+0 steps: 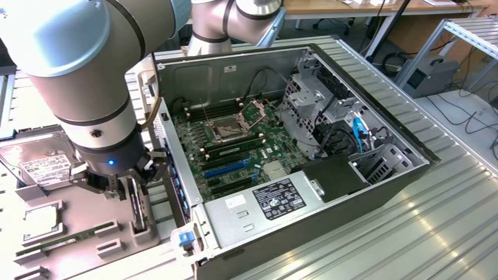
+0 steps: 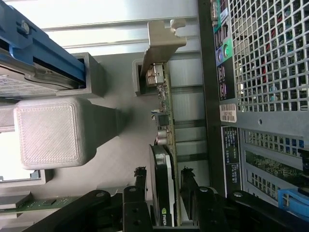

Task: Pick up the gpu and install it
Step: 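Pick up the gpu and move the gpu toward the slot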

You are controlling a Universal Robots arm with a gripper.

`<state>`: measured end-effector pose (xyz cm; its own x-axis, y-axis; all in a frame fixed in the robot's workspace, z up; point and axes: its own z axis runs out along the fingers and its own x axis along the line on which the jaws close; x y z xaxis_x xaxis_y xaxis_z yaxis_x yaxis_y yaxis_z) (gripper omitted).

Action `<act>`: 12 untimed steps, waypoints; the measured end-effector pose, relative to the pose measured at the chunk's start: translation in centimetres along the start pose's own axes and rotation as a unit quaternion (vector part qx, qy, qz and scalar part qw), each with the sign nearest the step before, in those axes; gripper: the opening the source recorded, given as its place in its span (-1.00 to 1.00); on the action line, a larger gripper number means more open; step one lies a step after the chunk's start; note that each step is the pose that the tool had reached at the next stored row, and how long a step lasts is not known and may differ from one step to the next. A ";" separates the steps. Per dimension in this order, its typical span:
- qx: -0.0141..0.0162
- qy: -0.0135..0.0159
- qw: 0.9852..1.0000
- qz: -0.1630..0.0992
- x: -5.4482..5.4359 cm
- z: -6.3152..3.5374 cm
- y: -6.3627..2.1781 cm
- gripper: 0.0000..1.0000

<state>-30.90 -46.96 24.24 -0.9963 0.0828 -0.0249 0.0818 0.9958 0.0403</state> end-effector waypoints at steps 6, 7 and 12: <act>0.000 0.000 1.000 0.000 0.0 0.30 -0.01 -0.16; 0.000 0.000 1.000 0.000 0.0 0.31 -0.01 -0.16; 0.000 0.000 1.000 0.000 0.0 0.31 -0.01 -0.16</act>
<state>-30.90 -46.97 23.93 -0.9963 0.0828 -0.0249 0.0818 0.9958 0.0403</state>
